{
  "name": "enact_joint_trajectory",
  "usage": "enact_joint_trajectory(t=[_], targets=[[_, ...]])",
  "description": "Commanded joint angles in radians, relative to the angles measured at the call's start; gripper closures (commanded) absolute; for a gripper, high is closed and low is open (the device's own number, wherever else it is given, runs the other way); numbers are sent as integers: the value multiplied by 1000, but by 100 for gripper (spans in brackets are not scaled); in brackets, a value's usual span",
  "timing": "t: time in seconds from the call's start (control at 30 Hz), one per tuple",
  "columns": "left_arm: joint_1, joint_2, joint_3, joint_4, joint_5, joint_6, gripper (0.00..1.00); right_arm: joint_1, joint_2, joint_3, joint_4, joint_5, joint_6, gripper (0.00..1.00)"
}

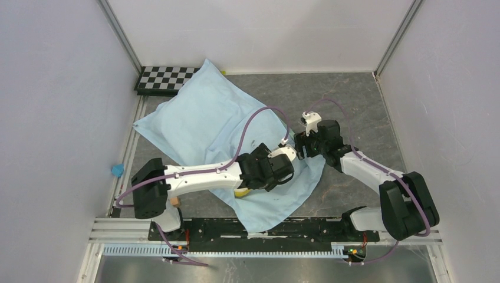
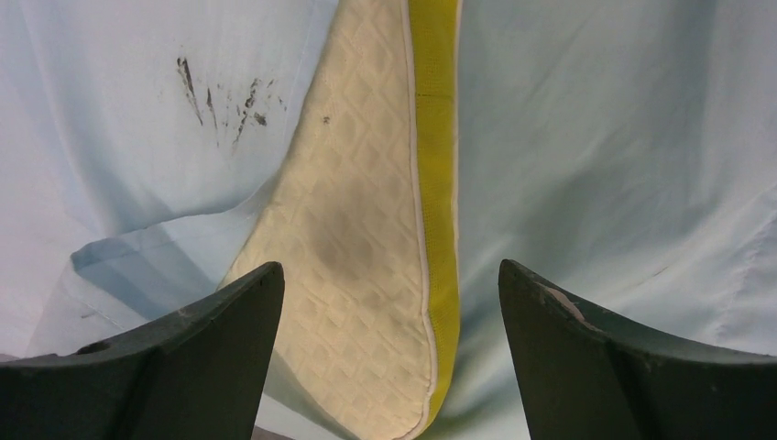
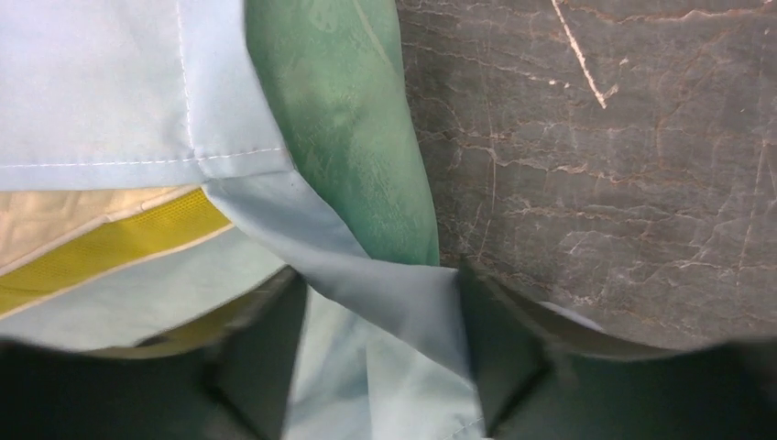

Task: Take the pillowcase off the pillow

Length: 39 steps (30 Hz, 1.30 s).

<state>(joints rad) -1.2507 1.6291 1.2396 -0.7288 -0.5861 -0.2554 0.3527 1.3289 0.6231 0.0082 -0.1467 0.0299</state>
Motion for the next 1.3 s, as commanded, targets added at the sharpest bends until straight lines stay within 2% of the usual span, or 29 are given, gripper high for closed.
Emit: enact_joint_trajectory(t=[0.0, 0.07, 0.17, 0.37, 0.4, 0.43, 0.5, 0.53, 0.57, 0.67, 0.83, 0.97, 1.13, 1.27], targets=[[-3, 46, 54, -44, -54, -40, 7, -1, 2, 9, 49, 20, 19, 47], [-2, 80, 61, -70, -70, -54, 7, 0, 5, 8, 49, 7, 24, 64], [9, 109, 52, -95, -86, -87, 6, 0, -11, -10, 60, 2, 29, 82], [47, 152, 24, -104, -100, -127, 6, 0, -62, -43, 84, 24, 46, 93], [54, 163, 27, -116, -113, -137, 11, 1, -68, -47, 88, 27, 50, 94], [60, 170, 34, -134, -128, -147, 20, 0, -74, -52, 93, 32, 53, 95], [60, 162, 67, -210, -213, -209, 67, -2, -79, -60, 103, 54, 65, 98], [60, 134, 68, -221, -225, -219, 85, -2, -80, -61, 105, 71, 74, 100], [62, 90, 64, -214, -214, -213, 97, -4, -77, -62, 109, 98, 88, 100], [69, -40, 57, -169, -117, -164, 98, -30, -61, -63, 137, 128, 143, 100], [70, -202, 66, -156, 40, -87, 98, -116, -28, -62, 224, 8, 248, 100], [70, -325, 44, -110, 174, -53, 98, -127, 30, -18, 246, -3, 272, 100], [93, -468, -22, 84, 415, -33, 98, -128, 140, 50, 275, -108, 315, 100], [200, -524, -60, 236, 673, -87, 98, -127, 177, 43, 319, -166, 336, 100]])
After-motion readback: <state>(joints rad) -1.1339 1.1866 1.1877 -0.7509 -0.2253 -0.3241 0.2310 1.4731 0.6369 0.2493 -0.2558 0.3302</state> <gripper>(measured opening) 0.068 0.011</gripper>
